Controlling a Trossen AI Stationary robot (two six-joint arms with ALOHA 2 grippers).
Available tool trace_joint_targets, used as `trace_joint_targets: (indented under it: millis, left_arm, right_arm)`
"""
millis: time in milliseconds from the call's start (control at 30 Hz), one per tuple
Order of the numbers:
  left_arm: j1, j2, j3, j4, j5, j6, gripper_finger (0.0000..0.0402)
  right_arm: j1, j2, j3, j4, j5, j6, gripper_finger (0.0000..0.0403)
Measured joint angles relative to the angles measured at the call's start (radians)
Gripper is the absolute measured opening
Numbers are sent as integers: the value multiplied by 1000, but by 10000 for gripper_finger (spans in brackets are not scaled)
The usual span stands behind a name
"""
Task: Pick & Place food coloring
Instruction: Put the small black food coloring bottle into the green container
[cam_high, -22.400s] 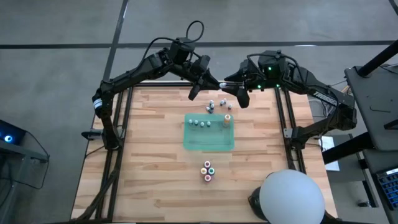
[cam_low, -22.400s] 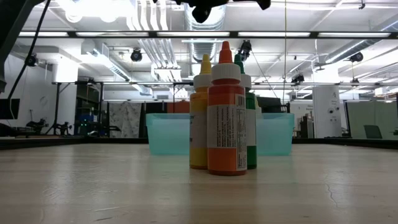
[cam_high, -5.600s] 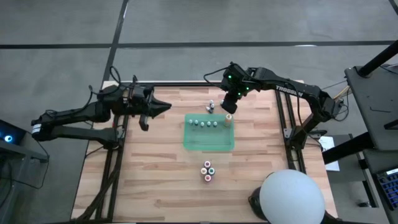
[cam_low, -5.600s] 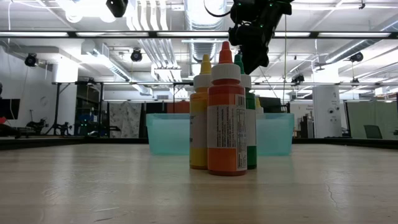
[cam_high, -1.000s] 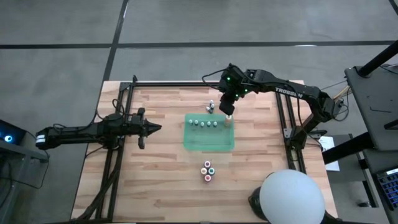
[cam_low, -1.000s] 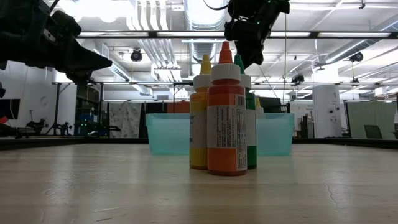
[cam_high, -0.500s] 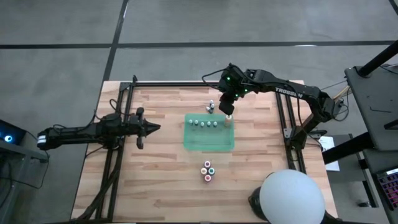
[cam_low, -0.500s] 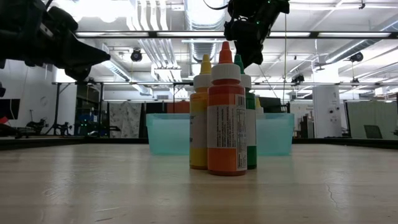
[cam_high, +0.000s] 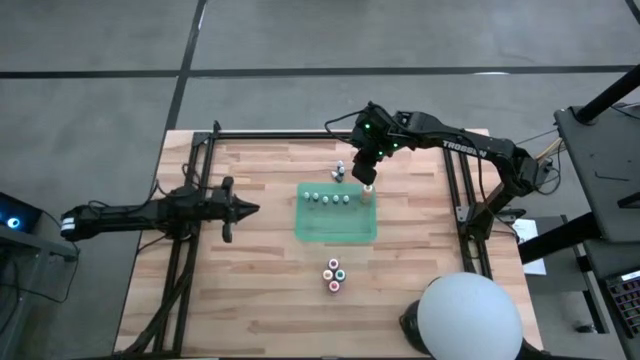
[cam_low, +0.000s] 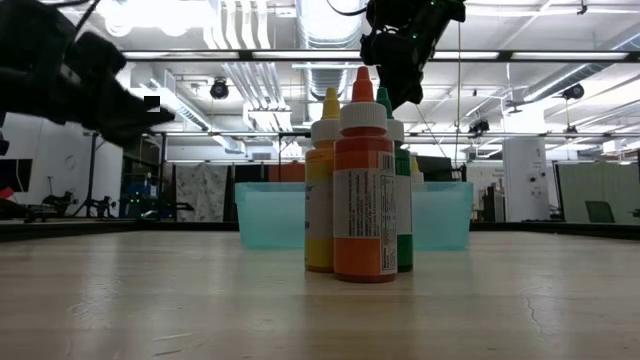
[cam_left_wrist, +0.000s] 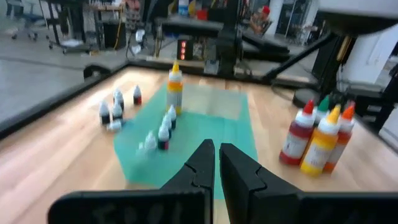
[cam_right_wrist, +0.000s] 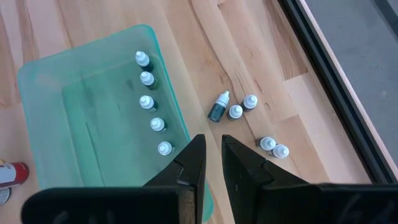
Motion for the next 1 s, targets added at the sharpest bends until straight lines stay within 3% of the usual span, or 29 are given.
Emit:
trace_joint_targets:
  millis: [167,1000]
  left_arm:
    - [-2,1,-21,-70,-4,1,0]
    - [-52,-155,-22,-81,-14,0,0]
  right_arm:
    - [0,0,0,0,0,0,43]
    - [0,0,0,0,-1,-2,43]
